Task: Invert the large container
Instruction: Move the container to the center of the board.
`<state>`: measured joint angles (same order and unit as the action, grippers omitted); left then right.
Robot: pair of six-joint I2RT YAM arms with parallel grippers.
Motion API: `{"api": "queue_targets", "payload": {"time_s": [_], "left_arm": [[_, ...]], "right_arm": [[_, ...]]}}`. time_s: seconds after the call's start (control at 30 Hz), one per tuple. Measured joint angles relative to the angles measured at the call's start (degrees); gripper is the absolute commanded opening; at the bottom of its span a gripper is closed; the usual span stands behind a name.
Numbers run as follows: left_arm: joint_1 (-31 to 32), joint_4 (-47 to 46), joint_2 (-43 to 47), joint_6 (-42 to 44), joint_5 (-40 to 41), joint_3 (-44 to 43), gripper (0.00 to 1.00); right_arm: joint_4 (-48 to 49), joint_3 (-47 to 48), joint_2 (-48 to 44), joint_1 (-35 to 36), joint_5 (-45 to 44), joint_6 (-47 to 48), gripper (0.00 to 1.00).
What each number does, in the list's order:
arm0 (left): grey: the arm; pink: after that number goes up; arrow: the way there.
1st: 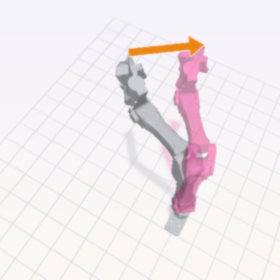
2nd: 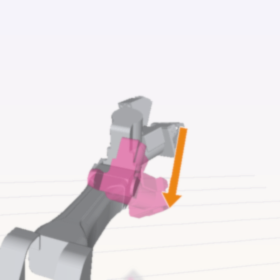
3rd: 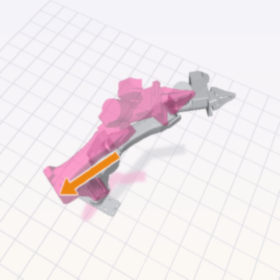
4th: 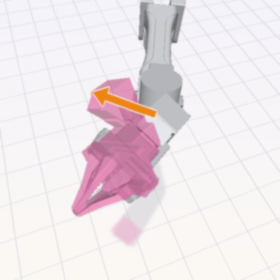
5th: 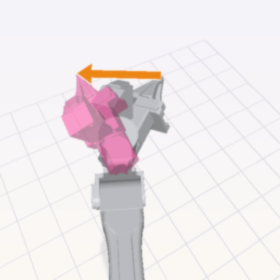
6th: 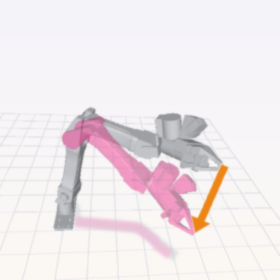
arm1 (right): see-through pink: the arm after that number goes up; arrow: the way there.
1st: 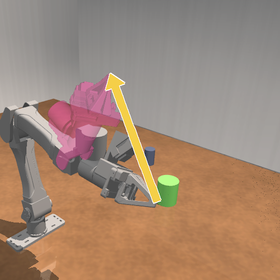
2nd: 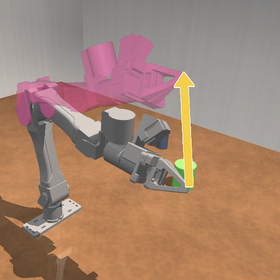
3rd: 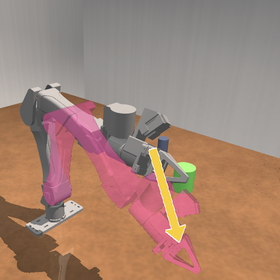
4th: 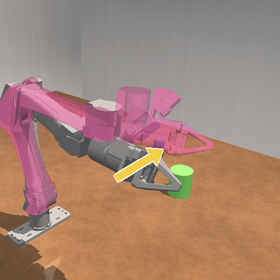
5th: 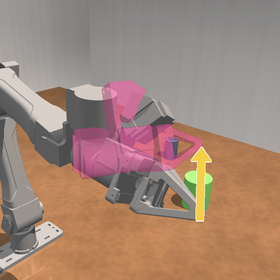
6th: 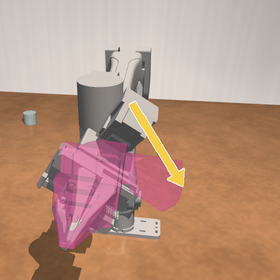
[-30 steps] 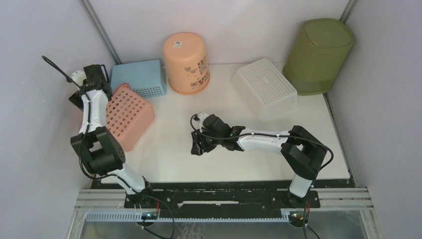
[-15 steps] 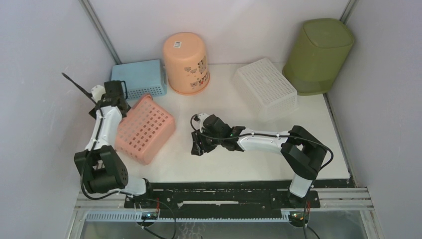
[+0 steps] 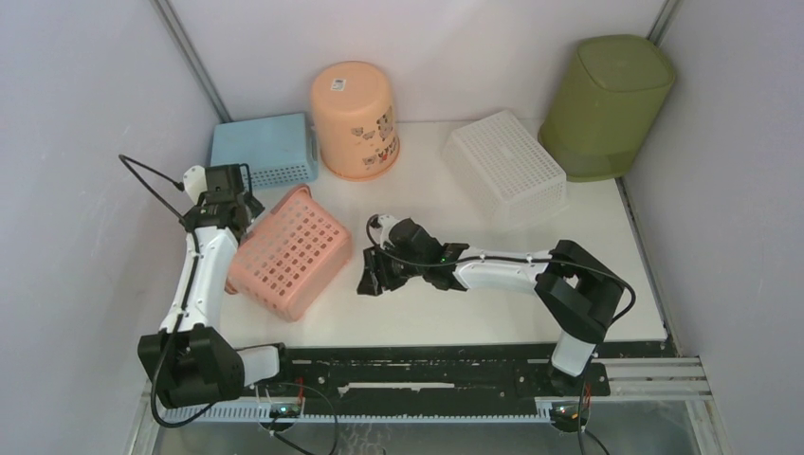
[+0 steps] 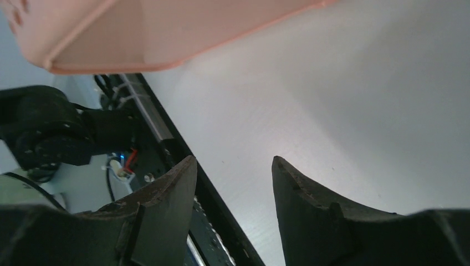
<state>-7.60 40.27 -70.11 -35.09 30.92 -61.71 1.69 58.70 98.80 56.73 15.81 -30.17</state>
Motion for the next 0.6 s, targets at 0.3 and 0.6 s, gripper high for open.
{"api": "queue_targets", "payload": {"time_s": [0.3, 0.6], "left_arm": [[0.0, 0.7, 7.7, 0.7, -4.9, 3.4, 1.00], [-0.2, -0.3, 12.3, 2.7, -11.9, 5.5, 1.00]], "right_arm": [[12.3, 6.0, 8.2, -6.2, 5.9, -10.2, 0.61], [14.8, 17.4, 19.5, -12.0, 7.7, -15.1, 0.61]]}}
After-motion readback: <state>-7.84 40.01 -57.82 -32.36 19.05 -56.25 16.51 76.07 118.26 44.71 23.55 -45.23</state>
